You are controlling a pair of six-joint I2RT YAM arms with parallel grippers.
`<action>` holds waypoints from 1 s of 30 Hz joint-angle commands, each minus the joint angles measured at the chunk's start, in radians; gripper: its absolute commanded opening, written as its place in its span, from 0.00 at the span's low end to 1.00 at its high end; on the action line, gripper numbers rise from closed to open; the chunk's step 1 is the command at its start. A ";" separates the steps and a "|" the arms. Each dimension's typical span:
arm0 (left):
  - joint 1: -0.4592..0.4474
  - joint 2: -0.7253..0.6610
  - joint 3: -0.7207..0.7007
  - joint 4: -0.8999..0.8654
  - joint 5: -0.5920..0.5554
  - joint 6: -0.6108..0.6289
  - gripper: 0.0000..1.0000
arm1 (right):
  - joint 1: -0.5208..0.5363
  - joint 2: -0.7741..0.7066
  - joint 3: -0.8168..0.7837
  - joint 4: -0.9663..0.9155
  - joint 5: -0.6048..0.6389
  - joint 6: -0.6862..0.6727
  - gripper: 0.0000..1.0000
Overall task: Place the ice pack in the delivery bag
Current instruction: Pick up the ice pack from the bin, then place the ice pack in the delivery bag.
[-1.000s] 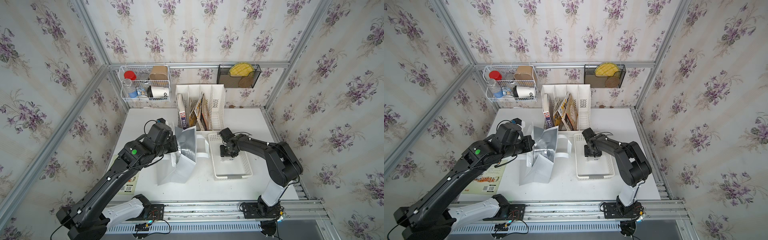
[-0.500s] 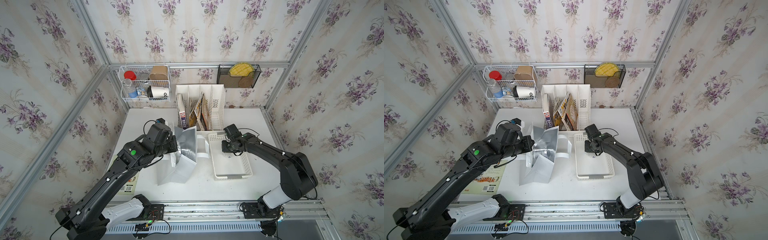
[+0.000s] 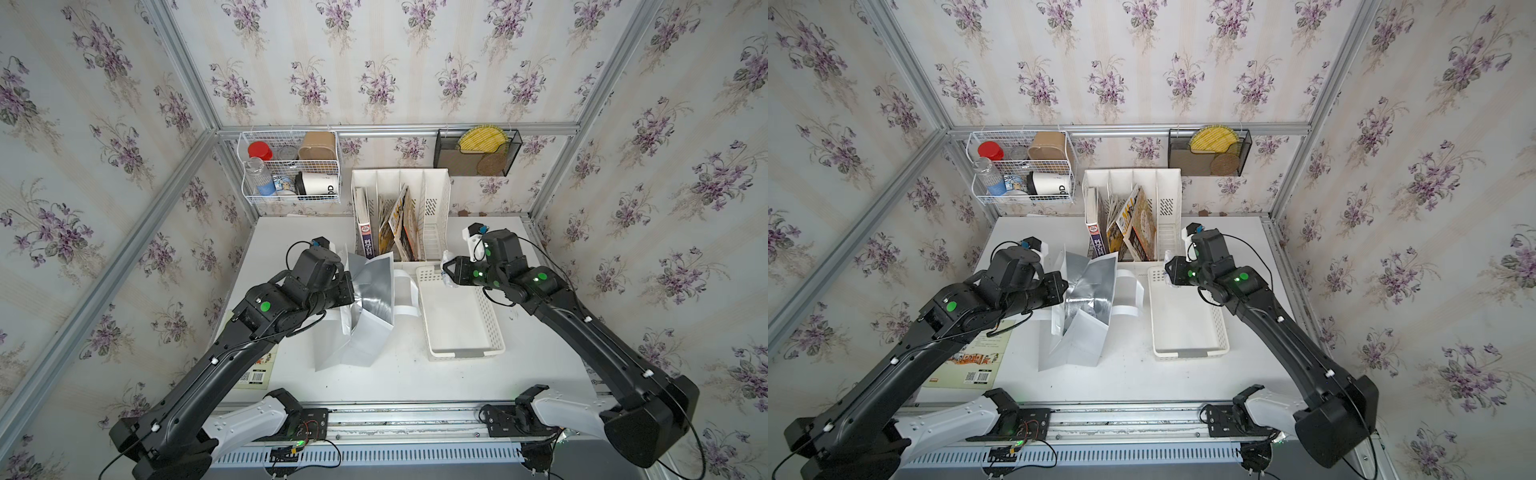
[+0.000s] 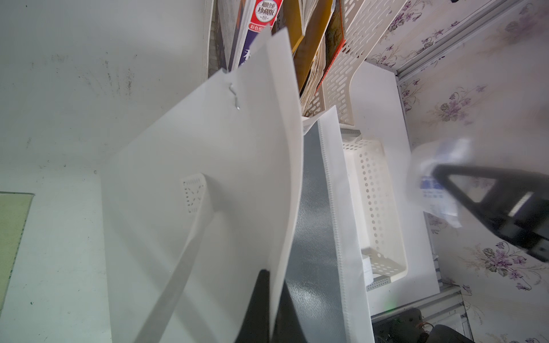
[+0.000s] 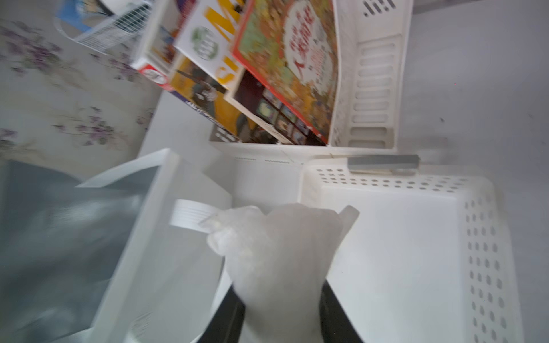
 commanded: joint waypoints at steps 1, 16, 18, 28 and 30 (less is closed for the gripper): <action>0.002 0.000 -0.001 0.015 0.004 0.004 0.00 | 0.058 -0.038 0.036 0.121 -0.143 0.029 0.22; 0.002 0.005 0.011 0.011 0.017 0.004 0.00 | 0.409 0.258 0.307 0.039 0.043 0.006 0.25; 0.000 0.002 0.010 0.007 0.014 0.005 0.00 | 0.430 0.292 0.332 0.060 0.034 0.010 0.25; 0.001 -0.021 0.013 -0.015 -0.014 0.016 0.00 | 0.452 0.389 0.379 0.062 0.062 0.042 0.32; 0.001 -0.023 0.013 -0.013 -0.016 0.018 0.00 | 0.453 0.405 0.383 0.047 0.078 0.049 0.35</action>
